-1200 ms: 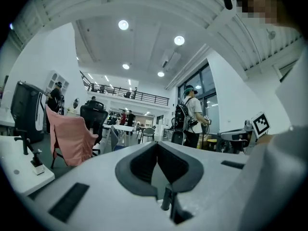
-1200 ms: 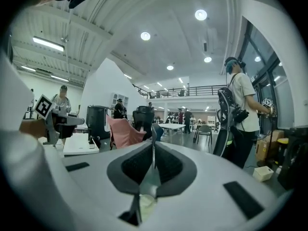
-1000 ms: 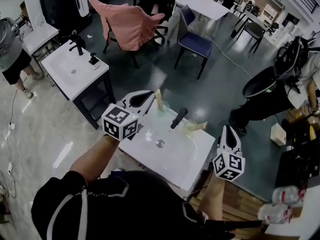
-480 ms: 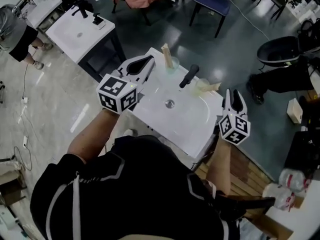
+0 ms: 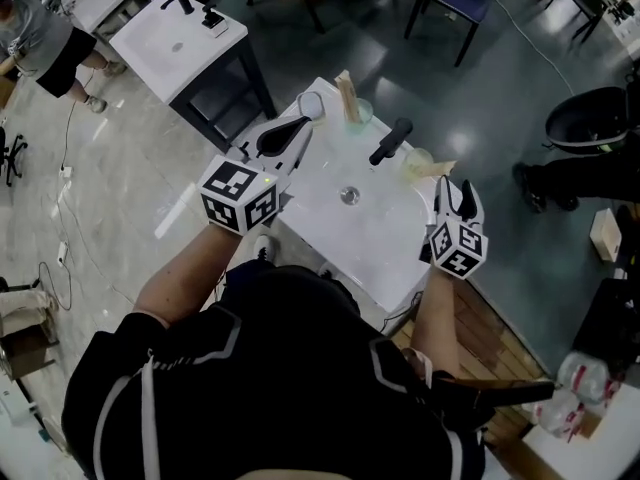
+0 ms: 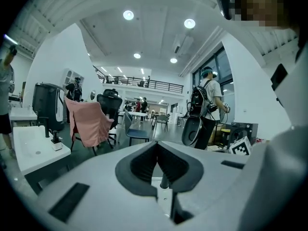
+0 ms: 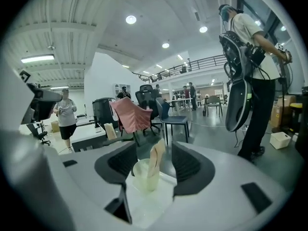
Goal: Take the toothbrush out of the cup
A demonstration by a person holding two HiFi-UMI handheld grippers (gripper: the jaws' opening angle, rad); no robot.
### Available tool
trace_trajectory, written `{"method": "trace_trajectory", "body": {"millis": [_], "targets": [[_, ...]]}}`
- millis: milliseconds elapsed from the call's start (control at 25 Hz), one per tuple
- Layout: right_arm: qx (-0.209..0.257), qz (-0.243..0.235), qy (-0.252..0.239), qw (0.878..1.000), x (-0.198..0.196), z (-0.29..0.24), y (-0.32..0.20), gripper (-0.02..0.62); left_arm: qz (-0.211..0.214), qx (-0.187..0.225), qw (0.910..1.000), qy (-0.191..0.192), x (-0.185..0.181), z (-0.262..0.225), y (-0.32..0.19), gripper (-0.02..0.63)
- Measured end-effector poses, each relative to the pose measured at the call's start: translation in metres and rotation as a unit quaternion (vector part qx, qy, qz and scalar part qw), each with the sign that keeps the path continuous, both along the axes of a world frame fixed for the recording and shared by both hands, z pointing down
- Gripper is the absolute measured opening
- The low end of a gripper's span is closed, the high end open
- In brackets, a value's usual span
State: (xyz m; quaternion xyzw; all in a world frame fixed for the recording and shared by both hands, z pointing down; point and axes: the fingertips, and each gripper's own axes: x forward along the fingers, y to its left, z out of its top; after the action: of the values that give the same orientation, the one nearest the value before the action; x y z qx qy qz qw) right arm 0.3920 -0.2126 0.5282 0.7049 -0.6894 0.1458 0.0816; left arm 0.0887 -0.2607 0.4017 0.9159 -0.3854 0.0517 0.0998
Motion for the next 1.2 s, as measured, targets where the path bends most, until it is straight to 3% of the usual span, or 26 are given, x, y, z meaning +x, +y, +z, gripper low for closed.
{"method": "trace_trajectory", "body": {"millis": [280, 680, 1200], "targets": [[-0.019, -0.023, -0.027, 0.999, -0.009, 0.049, -0.011, 0.293, -0.044, -0.008, 0.9990, 0.006, -0.017, 0.013, 0.007, 0.005], [-0.044, -0.040, -0.052, 0.997, -0.024, 0.094, -0.037, 0.295, -0.091, -0.019, 0.9956, -0.007, -0.055, 0.018, 0.020, 0.005], [-0.019, 0.005, -0.040, 0.999, -0.011, 0.090, -0.062, 0.180, -0.125, -0.017, 0.9918, -0.020, -0.091, 0.020, 0.036, 0.005]]}}
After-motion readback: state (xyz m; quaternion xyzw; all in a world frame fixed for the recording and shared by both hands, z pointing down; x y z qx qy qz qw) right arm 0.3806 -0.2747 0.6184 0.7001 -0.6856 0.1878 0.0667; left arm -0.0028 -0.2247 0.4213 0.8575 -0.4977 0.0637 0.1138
